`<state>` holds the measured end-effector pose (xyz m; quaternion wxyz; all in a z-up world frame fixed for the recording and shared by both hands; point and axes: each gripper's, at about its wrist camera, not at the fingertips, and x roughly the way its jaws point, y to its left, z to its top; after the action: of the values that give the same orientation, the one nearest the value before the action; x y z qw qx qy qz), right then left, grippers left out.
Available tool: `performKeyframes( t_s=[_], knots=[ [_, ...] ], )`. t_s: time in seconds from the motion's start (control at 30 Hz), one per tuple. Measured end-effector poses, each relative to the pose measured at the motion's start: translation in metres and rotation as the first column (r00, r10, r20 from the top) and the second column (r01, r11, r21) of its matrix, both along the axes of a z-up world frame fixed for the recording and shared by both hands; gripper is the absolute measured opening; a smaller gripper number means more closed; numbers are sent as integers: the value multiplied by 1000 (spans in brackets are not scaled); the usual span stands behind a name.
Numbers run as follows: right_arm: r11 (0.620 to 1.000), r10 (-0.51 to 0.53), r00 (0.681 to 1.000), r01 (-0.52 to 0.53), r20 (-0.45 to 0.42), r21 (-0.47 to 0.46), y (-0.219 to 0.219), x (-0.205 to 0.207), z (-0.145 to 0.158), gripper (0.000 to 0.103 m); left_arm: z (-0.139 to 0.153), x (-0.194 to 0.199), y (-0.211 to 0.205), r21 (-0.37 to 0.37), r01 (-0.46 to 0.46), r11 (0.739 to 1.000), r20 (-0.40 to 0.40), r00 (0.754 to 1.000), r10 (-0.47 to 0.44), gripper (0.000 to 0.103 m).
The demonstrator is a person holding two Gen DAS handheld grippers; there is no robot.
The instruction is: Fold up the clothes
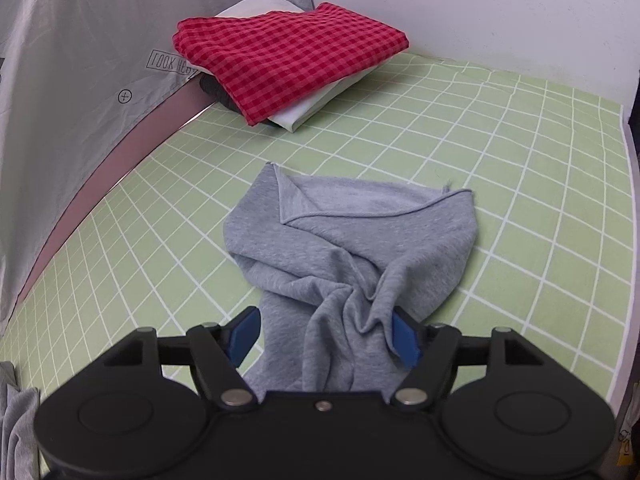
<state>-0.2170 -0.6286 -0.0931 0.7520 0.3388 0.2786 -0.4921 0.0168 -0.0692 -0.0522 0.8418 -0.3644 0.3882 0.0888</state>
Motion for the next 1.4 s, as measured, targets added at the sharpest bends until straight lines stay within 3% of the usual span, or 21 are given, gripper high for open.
performKeyframes(
  t_s=[0.23, 0.47, 0.57, 0.63, 0.7, 0.87, 0.97, 1.07, 1.23, 1.4],
  knots=[
    [998, -55, 998, 54, -33, -30, -11, -10, 0, 77, -6, 14, -5, -10, 19, 1000, -30, 999, -19, 78],
    [984, -176, 984, 176, 35, 19, -30, -34, -5, 77, -15, 35, -10, 13, 14, 1000, -79, 997, -13, 77],
    [981, -191, 982, 191, 9, 28, -40, -39, -9, 77, -20, 43, -10, 26, 11, 1000, -113, 994, -8, 59],
    [979, -201, 980, 201, -8, 33, -46, -43, -12, 75, -22, 47, -9, 37, 18, 999, -126, 992, -13, 40],
    [978, -207, 978, 207, -22, 38, -52, -46, -15, 66, -24, 47, -7, 39, 17, 999, -135, 991, -11, 27],
    [984, -167, 985, 169, -37, 52, -61, -44, -23, 43, -28, 47, -4, 42, 30, 999, -152, 988, -23, 16],
    [992, -116, 992, 119, -54, 53, -65, -37, -24, 3, -29, 49, -7, 41, 47, 998, -151, 988, -41, 11],
    [995, -74, 997, 76, -37, 61, -70, -27, -22, 3, -27, 58, -12, 20, 65, 998, -137, 989, -62, 8],
    [1000, -8, 1000, 8, 7, 14, -89, 10, -2, 2, 0, 108, -38, 69, 156, 985, -48, 987, -153, 6],
    [996, -51, 990, 61, 129, -72, -112, 32, 42, 2, 44, 132, -40, 92, 157, 983, 81, 983, -165, 6]
  ],
)
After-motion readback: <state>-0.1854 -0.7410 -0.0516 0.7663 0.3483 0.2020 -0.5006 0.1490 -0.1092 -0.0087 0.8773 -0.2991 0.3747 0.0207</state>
